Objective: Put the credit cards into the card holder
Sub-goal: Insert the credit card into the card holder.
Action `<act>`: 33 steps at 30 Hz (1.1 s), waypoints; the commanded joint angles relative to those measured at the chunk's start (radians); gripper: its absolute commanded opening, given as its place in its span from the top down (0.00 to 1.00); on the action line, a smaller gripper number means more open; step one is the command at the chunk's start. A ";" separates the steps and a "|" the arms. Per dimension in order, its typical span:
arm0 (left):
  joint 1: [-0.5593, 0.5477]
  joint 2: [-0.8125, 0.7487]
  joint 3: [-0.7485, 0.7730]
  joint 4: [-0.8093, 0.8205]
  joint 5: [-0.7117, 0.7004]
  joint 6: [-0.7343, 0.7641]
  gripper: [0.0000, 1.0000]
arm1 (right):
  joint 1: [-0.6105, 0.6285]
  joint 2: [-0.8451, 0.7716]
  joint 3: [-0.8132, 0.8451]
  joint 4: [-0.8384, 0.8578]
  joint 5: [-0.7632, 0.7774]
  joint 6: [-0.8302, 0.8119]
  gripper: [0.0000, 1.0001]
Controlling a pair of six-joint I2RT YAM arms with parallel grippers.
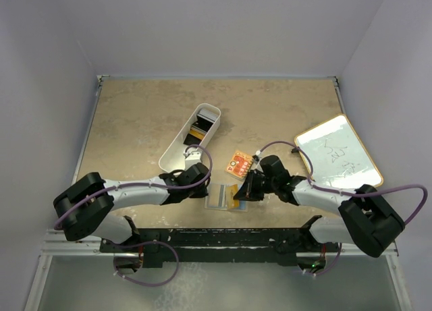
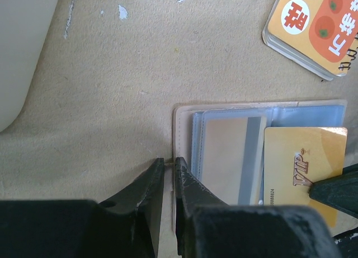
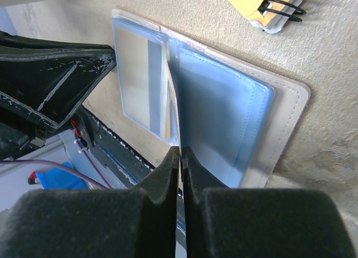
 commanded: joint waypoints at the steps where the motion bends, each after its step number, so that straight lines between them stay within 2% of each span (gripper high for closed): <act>1: -0.016 0.012 -0.035 -0.008 0.048 -0.034 0.90 | -0.008 -0.020 -0.010 -0.033 -0.011 0.010 0.96; 12: -0.028 0.008 -0.039 -0.003 0.051 -0.044 0.91 | -0.012 0.015 -0.030 0.040 -0.062 0.074 0.97; 21: -0.034 0.017 -0.041 0.009 0.058 -0.043 0.92 | -0.011 0.037 -0.049 0.166 -0.110 0.095 0.97; 33: -0.034 0.019 -0.045 0.001 0.051 -0.046 0.92 | -0.023 0.067 -0.041 0.146 -0.085 0.018 0.96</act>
